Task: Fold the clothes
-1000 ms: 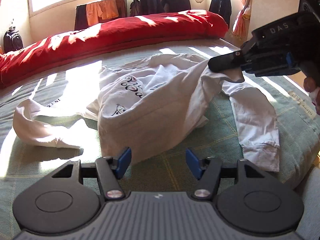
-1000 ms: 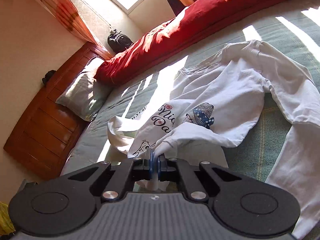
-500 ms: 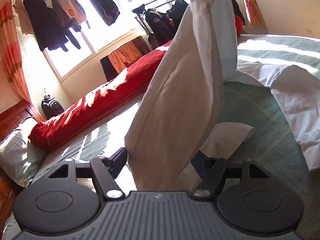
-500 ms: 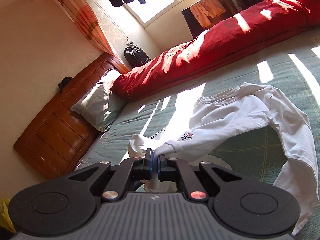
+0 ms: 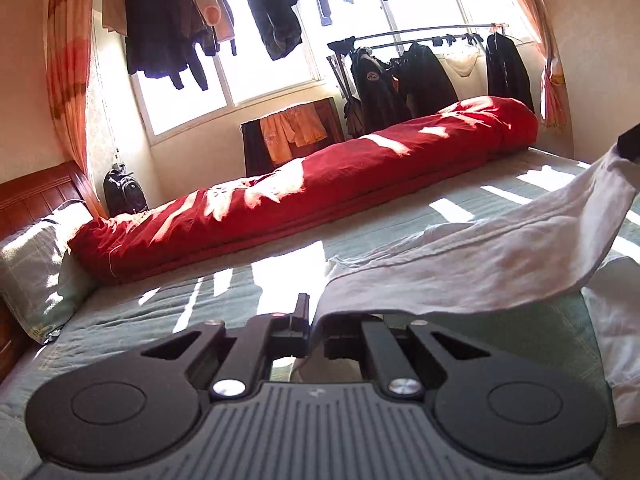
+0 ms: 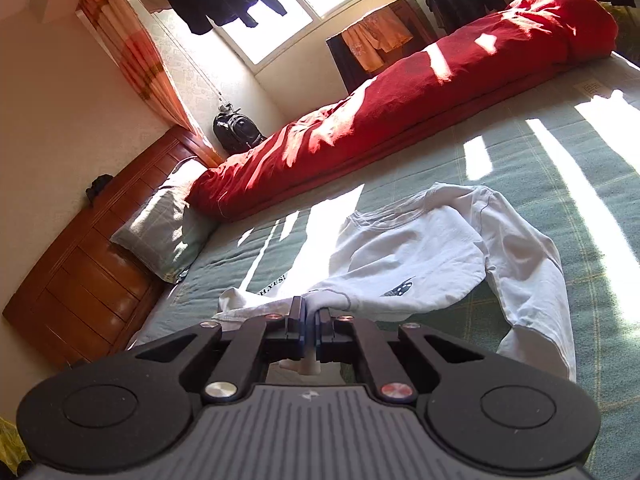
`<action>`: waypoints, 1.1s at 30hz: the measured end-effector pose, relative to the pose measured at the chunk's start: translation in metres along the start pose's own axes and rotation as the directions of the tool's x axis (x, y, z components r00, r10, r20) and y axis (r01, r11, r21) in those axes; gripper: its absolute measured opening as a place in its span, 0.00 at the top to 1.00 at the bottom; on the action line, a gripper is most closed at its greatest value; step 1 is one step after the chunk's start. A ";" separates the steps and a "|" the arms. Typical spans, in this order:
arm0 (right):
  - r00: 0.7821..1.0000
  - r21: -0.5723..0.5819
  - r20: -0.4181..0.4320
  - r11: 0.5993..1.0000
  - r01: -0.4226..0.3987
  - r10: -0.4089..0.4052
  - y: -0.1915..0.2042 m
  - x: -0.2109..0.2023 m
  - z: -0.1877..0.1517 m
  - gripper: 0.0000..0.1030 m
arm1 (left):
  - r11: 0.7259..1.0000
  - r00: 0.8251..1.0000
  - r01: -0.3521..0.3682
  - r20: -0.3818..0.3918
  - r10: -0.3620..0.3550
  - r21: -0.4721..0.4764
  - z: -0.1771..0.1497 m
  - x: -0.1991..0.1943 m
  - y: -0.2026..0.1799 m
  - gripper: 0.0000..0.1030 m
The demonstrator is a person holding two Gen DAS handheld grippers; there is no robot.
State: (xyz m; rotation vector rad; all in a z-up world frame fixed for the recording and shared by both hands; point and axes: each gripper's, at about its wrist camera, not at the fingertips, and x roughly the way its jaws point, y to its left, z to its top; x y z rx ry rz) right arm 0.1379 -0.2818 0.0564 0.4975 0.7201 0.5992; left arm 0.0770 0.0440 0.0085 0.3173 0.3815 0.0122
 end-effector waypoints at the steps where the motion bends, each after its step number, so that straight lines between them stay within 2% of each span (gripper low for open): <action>1: 1.000 0.001 -0.005 1.000 0.007 -0.007 -0.002 -0.001 -0.001 0.95 | 1.000 1.000 0.008 0.015 -0.009 0.021 0.006 -0.006 0.002 0.96; 6: 0.995 -0.026 -0.072 0.998 0.060 -0.062 -0.010 -0.003 -0.011 0.95 | 0.975 0.993 0.117 -0.005 -0.118 0.188 0.008 -0.028 -0.014 0.96; 7: 0.991 -0.037 -0.100 0.996 0.080 -0.083 -0.013 -0.001 -0.014 0.95 | 0.965 0.990 0.139 -0.011 -0.140 0.222 0.008 -0.032 -0.017 0.96; 9: 0.978 -0.054 -0.163 0.991 0.124 -0.131 -0.020 0.003 -0.023 0.95 | 0.927 0.980 0.199 -0.047 -0.194 0.318 -0.005 -0.039 -0.029 0.96; 11: 0.957 -0.072 -0.226 0.983 0.169 -0.181 -0.029 0.008 -0.033 0.95 | 0.875 0.961 0.278 -0.111 -0.255 0.397 -0.021 -0.043 -0.042 0.96; 13: 0.927 -0.073 -0.298 0.974 0.216 -0.228 -0.042 0.016 -0.044 0.95 | 0.832 0.933 0.358 -0.182 -0.309 0.424 -0.037 -0.048 -0.055 0.95; 15: 0.885 -0.065 -0.387 0.966 0.252 -0.257 -0.056 0.026 -0.057 0.90 | 0.801 0.911 0.410 -0.242 -0.334 0.437 -0.051 -0.050 -0.065 0.90; 17: 0.860 -0.092 -0.415 0.954 0.284 -0.296 -0.061 0.028 -0.069 0.88 | 0.776 0.892 0.447 -0.282 -0.352 0.446 -0.063 -0.053 -0.073 0.87; 18: 0.857 -0.097 -0.412 0.950 0.297 -0.310 -0.063 0.025 -0.072 0.88 | 0.779 0.887 0.456 -0.289 -0.360 0.429 -0.065 -0.054 -0.073 0.87; 20: 0.865 -0.075 -0.388 0.946 0.314 -0.318 -0.067 0.015 -0.074 0.85 | 0.786 0.876 0.474 -0.302 -0.375 0.397 -0.068 -0.056 -0.071 0.86; 22: 0.871 -0.047 -0.352 0.936 0.348 -0.341 -0.074 0.004 -0.073 0.80 | 0.806 0.878 0.468 -0.293 -0.378 0.364 -0.065 -0.057 -0.067 0.86; 24: 0.860 -0.035 -0.319 0.912 0.409 -0.398 -0.087 -0.004 -0.071 0.72 | 0.827 0.883 0.457 -0.283 -0.376 0.327 -0.062 -0.055 -0.064 0.86; 27: 0.842 0.014 -0.305 0.882 0.471 -0.444 -0.113 -0.005 -0.076 0.70 | 0.861 0.892 0.433 -0.265 -0.367 0.267 -0.055 -0.048 -0.061 0.85; 30: 0.854 0.123 -0.299 0.870 0.477 -0.425 -0.139 0.004 -0.087 0.68 | 0.886 0.896 0.419 -0.250 -0.368 0.199 -0.049 -0.043 -0.061 0.82; 33: 0.879 0.219 -0.281 0.866 0.449 -0.384 -0.151 0.018 -0.098 0.66 | 0.896 0.892 0.420 -0.244 -0.379 0.144 -0.047 -0.042 -0.063 0.81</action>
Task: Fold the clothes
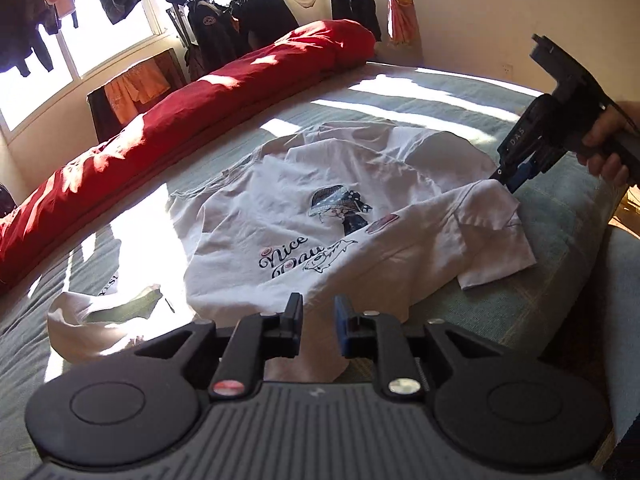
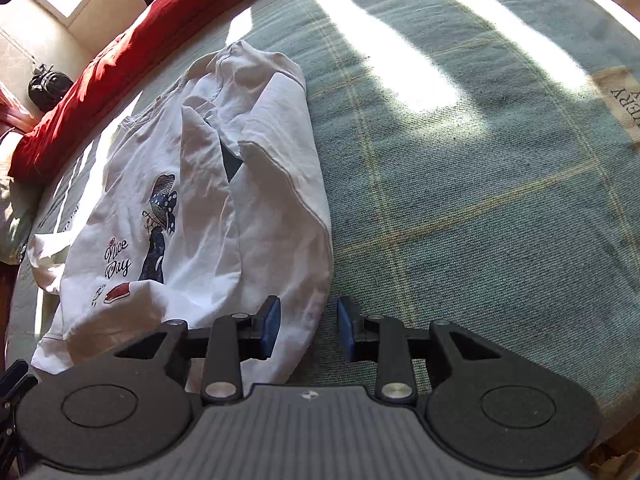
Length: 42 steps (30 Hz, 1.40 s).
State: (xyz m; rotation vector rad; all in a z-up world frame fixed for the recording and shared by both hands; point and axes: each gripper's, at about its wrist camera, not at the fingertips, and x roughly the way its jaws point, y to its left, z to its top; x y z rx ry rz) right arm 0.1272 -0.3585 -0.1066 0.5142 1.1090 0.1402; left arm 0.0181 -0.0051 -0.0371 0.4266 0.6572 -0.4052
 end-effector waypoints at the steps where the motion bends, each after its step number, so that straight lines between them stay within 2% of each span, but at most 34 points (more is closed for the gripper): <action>1: 1.000 -0.001 0.013 1.000 -0.005 0.005 0.002 0.004 -0.002 0.65 | 1.000 1.000 0.002 0.000 -0.002 -0.012 0.000 0.001 -0.001 0.81; 2: 1.000 -0.007 0.028 1.000 -0.011 0.012 0.005 0.006 -0.003 0.71 | 1.000 1.000 0.003 0.001 -0.003 -0.024 0.001 0.001 -0.002 0.81; 3: 0.999 -0.022 0.039 1.000 -0.020 0.021 0.010 0.006 -0.003 0.96 | 1.000 1.000 0.005 -0.001 -0.005 -0.027 0.001 0.002 -0.002 0.81; 8: 0.991 -0.086 0.131 0.996 0.002 0.009 0.022 -0.018 0.014 0.95 | 0.999 1.000 0.001 0.008 0.000 -0.037 0.001 -0.001 -0.001 0.81; 12: 0.962 -0.150 0.268 0.985 0.086 -0.043 0.036 -0.057 0.043 0.95 | 0.999 1.000 -0.006 0.015 0.007 -0.053 0.001 -0.004 0.002 0.77; 14: 0.948 -0.190 0.318 0.977 0.097 -0.033 0.051 -0.072 0.052 0.95 | 0.998 1.000 -0.007 0.021 0.008 -0.059 0.002 -0.004 0.003 0.76; 16: 0.943 -0.254 0.332 0.964 0.083 0.007 0.071 -0.079 0.055 0.95 | 0.998 1.000 -0.008 0.028 0.010 -0.060 0.003 -0.005 0.004 0.76; 20: 0.969 -0.404 0.224 0.915 -0.002 0.101 0.120 -0.056 0.030 0.95 | 0.998 0.999 -0.012 0.038 0.014 -0.065 0.004 -0.009 0.005 0.76; 23: 0.984 -0.481 0.101 0.873 -0.082 0.149 0.152 -0.025 0.005 0.94 | 0.998 0.999 -0.018 0.034 0.021 -0.065 0.003 -0.012 0.007 0.75; 25: 0.989 -0.497 0.006 0.859 -0.124 0.146 0.163 0.000 -0.012 0.85 | 0.997 0.999 -0.026 0.033 0.028 -0.067 0.001 -0.014 0.009 0.75; 27: 0.989 -0.490 -0.041 0.860 -0.142 0.140 0.164 0.012 -0.025 0.81 | 0.997 0.999 -0.031 0.030 0.033 -0.074 0.000 -0.015 0.012 0.74; 29: 0.983 -0.441 -0.055 0.879 -0.179 0.173 0.151 0.005 -0.024 0.80 | 0.996 0.999 -0.030 0.028 0.032 -0.087 -0.002 -0.016 0.015 0.72; 31: 0.973 -0.387 -0.068 0.893 -0.229 0.220 0.136 -0.006 -0.020 0.69 | 0.995 0.999 -0.026 0.026 0.028 -0.094 -0.003 -0.016 0.017 0.69; 32: 0.967 -0.358 -0.067 0.899 -0.254 0.247 0.125 -0.016 -0.017 0.59 | 0.995 0.999 -0.026 0.026 0.028 -0.093 -0.003 -0.014 0.017 0.68; 33: 0.964 -0.339 -0.045 0.904 -0.262 0.262 0.115 -0.027 -0.014 0.58 | 0.995 0.999 -0.026 0.026 0.028 -0.092 -0.003 -0.013 0.017 0.68; 35: 0.968 -0.313 0.011 0.921 -0.234 0.250 0.098 -0.041 -0.008 0.57 | 0.995 0.999 -0.018 0.026 0.020 -0.093 -0.002 -0.010 0.015 0.68; 38: 0.983 -0.211 0.092 0.968 -0.136 0.158 0.064 -0.048 0.003 0.57 | 0.995 0.999 -0.002 0.034 0.006 -0.097 0.001 -0.007 0.012 0.68; 42: 0.993 -0.055 0.076 0.995 -0.084 0.088 0.031 -0.023 0.008 0.57 | 0.996 0.999 0.002 0.043 0.002 -0.087 0.006 -0.005 0.005 0.68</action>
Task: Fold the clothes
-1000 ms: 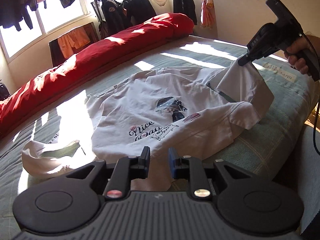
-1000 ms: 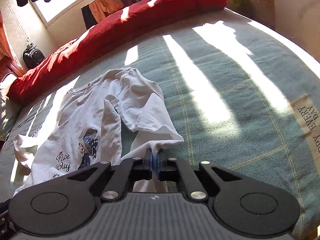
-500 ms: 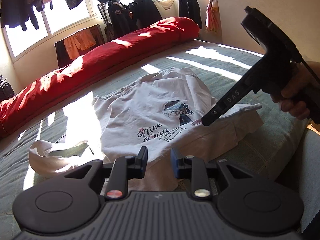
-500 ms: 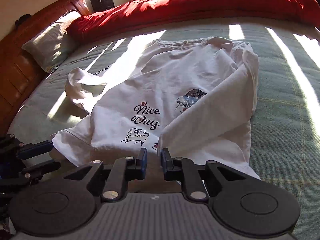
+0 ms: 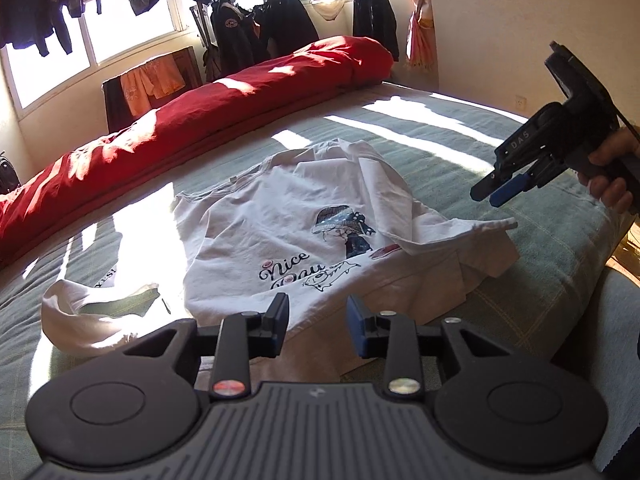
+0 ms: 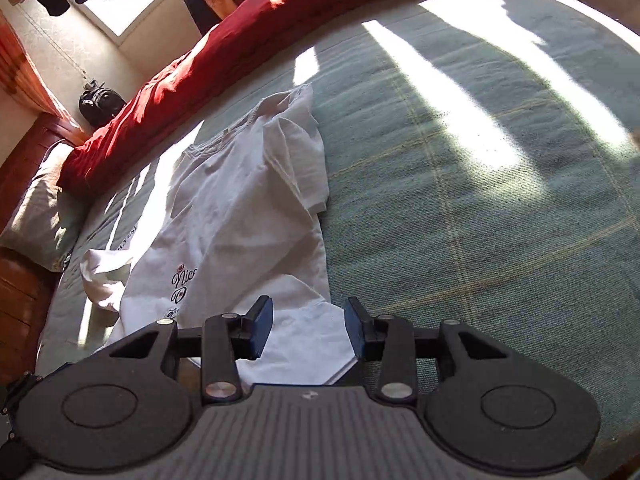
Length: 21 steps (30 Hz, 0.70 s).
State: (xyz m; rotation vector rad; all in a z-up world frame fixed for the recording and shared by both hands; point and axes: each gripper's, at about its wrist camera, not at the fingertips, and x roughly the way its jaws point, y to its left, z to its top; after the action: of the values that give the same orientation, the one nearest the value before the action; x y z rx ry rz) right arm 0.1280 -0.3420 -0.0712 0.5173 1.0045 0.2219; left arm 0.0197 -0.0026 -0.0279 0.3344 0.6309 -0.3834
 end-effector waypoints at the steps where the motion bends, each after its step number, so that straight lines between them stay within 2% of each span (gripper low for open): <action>1: 1.000 0.005 -0.017 1.000 0.021 -0.021 -0.002 0.008 -0.004 0.57 | 1.000 1.000 0.001 0.001 -0.001 -0.001 0.001 0.000 0.000 0.68; 6: 0.994 0.072 -0.088 0.995 0.070 -0.063 0.000 0.033 -0.022 0.56 | 1.000 1.000 0.001 -0.011 -0.001 -0.001 0.001 0.001 -0.002 0.67; 9: 0.994 0.110 -0.081 0.991 0.078 -0.069 -0.002 0.033 -0.025 0.56 | 1.000 1.000 -0.003 -0.016 0.004 0.011 0.001 0.001 -0.003 0.67; 11: 0.993 0.118 -0.062 0.987 0.110 -0.103 -0.002 0.025 -0.024 0.55 | 1.000 1.000 -0.004 -0.009 0.004 0.012 0.002 0.000 -0.004 0.67; 12: 0.993 0.132 -0.055 0.985 0.108 -0.101 -0.004 0.021 -0.023 0.48 | 1.000 1.000 -0.002 -0.006 0.002 0.011 0.002 -0.001 -0.004 0.67; 14: 0.997 0.194 -0.058 0.979 0.067 -0.057 -0.012 0.017 -0.024 0.44 | 1.000 1.000 -0.001 -0.006 0.001 0.012 0.002 -0.001 -0.004 0.66; 17: 0.997 0.265 -0.077 0.964 0.037 -0.018 -0.022 0.026 -0.028 0.44 | 1.000 1.000 -0.006 -0.008 0.006 0.010 0.001 0.000 -0.005 0.66; 19: 0.998 0.293 -0.062 0.956 0.023 -0.005 -0.024 0.034 -0.029 0.42 | 1.000 1.000 -0.003 -0.007 0.004 0.007 0.002 0.000 -0.006 0.66; 21: 0.999 0.319 -0.018 0.947 -0.026 0.033 -0.024 0.041 -0.025 0.42 | 1.000 1.000 -0.003 -0.006 0.003 0.013 0.002 -0.001 -0.006 0.66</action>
State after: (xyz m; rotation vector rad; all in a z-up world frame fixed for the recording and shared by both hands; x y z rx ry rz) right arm 0.1269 -0.3386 -0.1246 0.8271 1.0624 0.0911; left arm 0.0173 -0.0088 -0.0264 0.3489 0.6340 -0.3841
